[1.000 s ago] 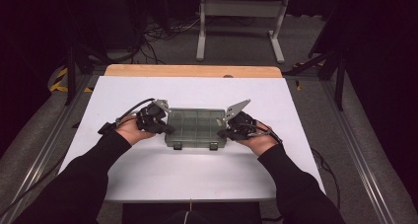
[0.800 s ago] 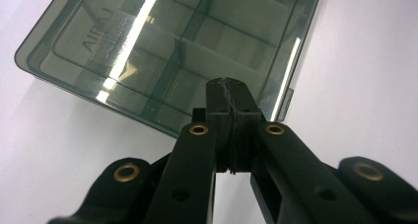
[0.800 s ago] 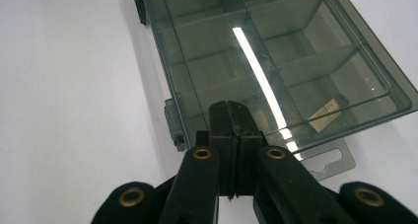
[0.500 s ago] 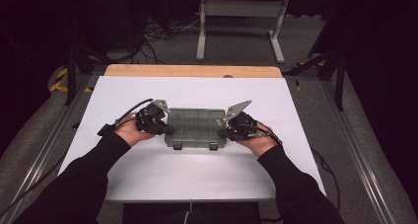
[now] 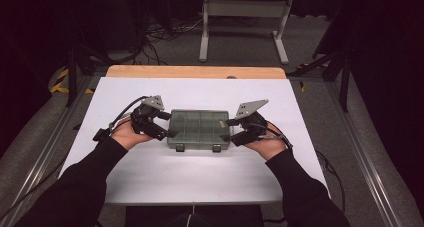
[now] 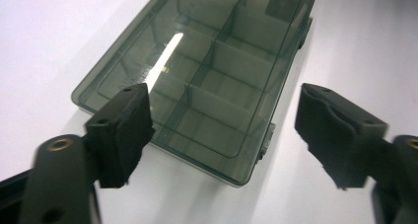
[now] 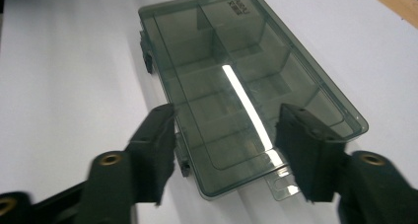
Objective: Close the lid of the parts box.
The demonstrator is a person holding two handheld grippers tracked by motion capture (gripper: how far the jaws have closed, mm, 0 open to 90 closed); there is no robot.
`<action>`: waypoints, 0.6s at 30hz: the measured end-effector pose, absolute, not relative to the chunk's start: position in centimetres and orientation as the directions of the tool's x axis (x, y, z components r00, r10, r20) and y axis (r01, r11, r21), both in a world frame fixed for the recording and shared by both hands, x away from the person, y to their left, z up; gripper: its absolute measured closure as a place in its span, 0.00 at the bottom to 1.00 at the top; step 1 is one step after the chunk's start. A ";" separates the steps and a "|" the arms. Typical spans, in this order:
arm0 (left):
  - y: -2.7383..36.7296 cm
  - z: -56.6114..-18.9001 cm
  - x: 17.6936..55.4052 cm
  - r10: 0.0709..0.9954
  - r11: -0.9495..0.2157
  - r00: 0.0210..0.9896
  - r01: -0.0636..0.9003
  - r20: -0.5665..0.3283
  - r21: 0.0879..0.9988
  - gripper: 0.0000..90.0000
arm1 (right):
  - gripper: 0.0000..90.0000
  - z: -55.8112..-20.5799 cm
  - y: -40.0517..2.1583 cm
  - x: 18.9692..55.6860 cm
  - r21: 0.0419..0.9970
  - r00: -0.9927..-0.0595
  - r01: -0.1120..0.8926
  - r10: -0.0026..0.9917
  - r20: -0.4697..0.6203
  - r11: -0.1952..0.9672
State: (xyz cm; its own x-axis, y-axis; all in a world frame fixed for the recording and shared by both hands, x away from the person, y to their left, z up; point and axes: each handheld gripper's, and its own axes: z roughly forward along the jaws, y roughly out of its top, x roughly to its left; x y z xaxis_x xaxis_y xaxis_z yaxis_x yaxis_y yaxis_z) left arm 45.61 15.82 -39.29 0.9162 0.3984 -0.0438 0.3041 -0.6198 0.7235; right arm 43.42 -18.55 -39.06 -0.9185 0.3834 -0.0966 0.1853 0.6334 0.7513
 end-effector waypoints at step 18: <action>20.7 -38.8 41.6 0.474 -0.396 0.880 0.243 -0.030 0.885 0.01 | 0.11 -37.9 -21.3 40.0 0.867 -0.895 0.104 0.425 -0.132 0.488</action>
